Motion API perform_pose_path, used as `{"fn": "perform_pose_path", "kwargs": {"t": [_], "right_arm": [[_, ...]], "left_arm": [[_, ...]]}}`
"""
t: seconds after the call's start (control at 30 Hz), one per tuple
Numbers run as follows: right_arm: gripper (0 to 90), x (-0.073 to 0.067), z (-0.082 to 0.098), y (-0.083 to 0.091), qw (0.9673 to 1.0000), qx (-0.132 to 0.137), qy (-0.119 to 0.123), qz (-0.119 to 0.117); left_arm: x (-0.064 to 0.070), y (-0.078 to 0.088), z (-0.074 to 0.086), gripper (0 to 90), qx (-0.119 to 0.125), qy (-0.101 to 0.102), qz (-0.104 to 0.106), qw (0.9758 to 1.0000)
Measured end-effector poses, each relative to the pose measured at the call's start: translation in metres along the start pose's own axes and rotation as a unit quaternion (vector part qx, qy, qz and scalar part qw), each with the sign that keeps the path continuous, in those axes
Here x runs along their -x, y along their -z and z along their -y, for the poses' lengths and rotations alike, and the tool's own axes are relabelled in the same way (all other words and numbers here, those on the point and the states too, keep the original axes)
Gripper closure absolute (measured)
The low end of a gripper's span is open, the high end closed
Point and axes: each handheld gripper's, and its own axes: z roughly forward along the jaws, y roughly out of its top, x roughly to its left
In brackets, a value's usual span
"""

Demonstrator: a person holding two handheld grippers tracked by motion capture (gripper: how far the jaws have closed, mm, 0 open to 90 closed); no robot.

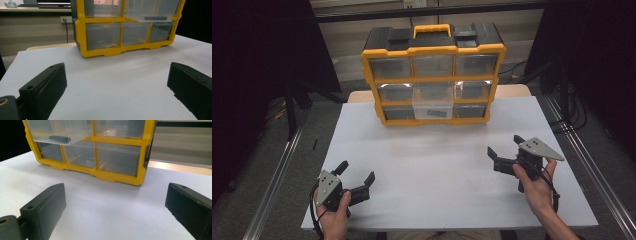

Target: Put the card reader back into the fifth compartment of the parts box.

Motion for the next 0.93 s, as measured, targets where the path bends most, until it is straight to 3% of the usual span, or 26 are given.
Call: {"fn": "perform_pose_path", "kwargs": {"t": [0.63, 0.8, 0.93], "right_arm": [[1.5, 0.017, 0.035, 0.04, 0.9993, -0.003, -0.017, 0.034], [2.7, 0.02, 0.043, 0.038, 0.9984, -0.019, -0.016, 0.051], [2.4, 0.02, 0.041, 0.037, 0.999, -0.009, -0.018, 0.039]], "left_arm": [[0.0, 0.004, 0.001, 2.7, -0.001, 0.0, -0.007, 1.0], [0.002, 0.003, 0.001, 2.6, -0.006, -0.008, -0.004, 0.9999], [-0.001, 0.003, 0.001, 2.6, -0.004, 0.002, -0.011, 0.9999]]}}
